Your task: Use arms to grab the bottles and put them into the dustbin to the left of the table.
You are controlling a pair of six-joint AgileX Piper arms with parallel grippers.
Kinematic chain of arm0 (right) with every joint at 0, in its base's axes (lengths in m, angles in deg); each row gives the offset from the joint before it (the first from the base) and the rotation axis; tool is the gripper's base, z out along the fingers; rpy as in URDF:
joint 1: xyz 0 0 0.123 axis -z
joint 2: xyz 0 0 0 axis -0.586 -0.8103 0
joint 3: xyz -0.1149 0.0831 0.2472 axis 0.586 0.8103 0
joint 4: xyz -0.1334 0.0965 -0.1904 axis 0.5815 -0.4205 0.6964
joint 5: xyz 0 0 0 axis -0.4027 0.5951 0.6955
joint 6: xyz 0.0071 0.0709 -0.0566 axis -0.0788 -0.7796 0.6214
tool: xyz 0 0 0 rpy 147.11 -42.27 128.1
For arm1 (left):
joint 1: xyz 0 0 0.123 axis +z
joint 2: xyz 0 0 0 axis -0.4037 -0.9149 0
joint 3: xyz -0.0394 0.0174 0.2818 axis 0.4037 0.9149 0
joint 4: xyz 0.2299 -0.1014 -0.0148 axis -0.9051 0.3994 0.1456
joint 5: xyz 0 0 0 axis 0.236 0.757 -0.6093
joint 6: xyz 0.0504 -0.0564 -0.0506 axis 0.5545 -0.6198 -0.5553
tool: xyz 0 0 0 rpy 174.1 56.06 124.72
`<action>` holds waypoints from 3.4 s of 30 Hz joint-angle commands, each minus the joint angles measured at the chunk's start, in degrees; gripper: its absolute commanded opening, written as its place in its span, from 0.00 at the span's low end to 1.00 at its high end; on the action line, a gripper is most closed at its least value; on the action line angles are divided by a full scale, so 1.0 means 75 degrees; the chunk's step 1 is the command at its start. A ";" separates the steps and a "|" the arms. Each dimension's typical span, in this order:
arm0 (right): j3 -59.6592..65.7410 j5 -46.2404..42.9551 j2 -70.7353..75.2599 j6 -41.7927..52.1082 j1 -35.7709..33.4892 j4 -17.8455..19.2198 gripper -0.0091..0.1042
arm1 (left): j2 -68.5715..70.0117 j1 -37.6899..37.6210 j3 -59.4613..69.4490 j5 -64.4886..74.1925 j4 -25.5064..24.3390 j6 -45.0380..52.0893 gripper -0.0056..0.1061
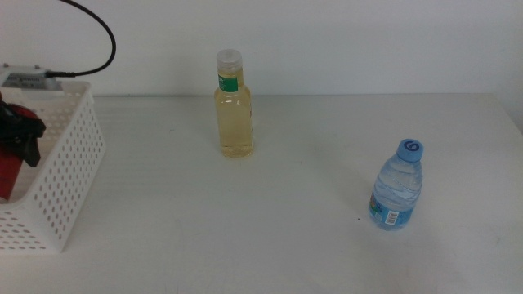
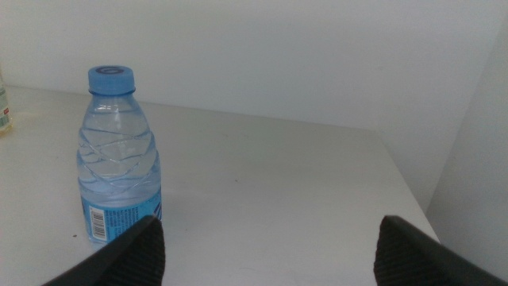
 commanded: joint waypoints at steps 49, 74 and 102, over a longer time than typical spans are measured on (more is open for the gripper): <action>-0.0059 -0.0578 0.0209 0.0093 0.0039 0.0110 0.82 | 0.4267 -0.3472 0.1760 -0.2656 -0.1080 -0.2165 0.86; -0.0059 -0.0578 0.0209 0.0093 0.0039 0.0110 0.82 | 0.6508 -0.5128 0.7918 -1.0749 -0.1076 -0.2935 0.86; -0.0059 -0.0578 0.0209 0.0093 0.0039 0.0110 0.82 | 0.3752 -0.5113 0.9675 -1.6885 -0.1080 -0.3019 0.86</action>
